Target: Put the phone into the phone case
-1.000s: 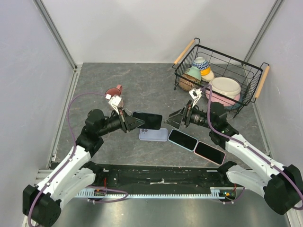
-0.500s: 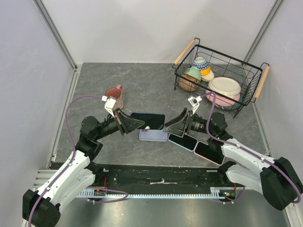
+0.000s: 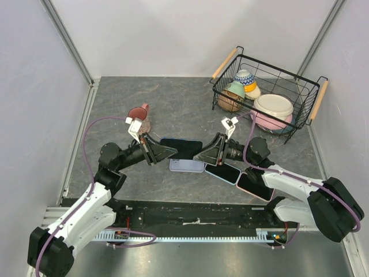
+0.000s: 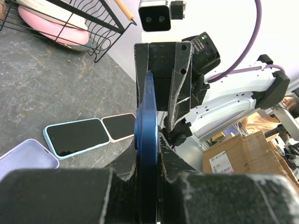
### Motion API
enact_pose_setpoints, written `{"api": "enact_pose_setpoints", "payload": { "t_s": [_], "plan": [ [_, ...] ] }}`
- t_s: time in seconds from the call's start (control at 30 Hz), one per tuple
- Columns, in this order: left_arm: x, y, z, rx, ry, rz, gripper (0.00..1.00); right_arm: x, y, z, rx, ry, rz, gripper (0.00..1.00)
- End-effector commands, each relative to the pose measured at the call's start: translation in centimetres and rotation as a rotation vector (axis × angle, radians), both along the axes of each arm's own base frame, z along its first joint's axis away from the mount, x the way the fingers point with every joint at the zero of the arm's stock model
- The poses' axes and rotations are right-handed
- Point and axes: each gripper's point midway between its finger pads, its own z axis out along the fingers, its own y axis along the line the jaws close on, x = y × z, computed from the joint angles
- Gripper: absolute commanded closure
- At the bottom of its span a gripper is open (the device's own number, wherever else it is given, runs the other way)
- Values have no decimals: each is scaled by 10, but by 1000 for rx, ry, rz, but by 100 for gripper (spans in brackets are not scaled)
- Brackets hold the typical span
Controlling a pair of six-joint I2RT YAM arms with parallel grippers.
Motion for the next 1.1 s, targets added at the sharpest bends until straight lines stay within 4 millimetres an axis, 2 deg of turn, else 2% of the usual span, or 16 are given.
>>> {"api": "enact_pose_setpoints", "payload": {
  "t_s": [0.0, 0.33, 0.4, 0.43, 0.53, 0.6, 0.73, 0.83, 0.93, 1.07],
  "plan": [
    [-8, -2, 23, -53, -69, -42, 98, 4, -1, 42, 92, -138, -43, 57],
    [-9, -5, 15, -57, -49, -73, 98, 4, -5, 46, 104, -137, -64, 57],
    [-10, -5, 16, -61, -50, -79, 98, 6, -5, 42, 98, -128, -80, 53],
    [-10, -5, 15, -61, -46, -81, 98, 9, -6, 41, 97, -120, -98, 47],
    [-11, -4, 14, -62, -56, -75, 98, 11, -5, 35, 88, -117, -101, 42],
    [-11, -3, 12, -55, -51, -69, 98, 8, -4, 38, 101, -123, -77, 46],
    [-7, -4, 10, -53, -41, -59, 98, -2, -1, 44, 121, -127, -5, 71],
    [-7, -4, 14, -67, -50, -60, 98, -5, -1, 43, 118, -131, 11, 80],
    [-6, -3, 15, -72, -55, -51, 98, -6, -2, 40, 107, -134, 14, 100],
    [-5, -3, 14, -73, -49, -46, 98, -9, -2, 37, 94, -139, 26, 100]
  ]
}}
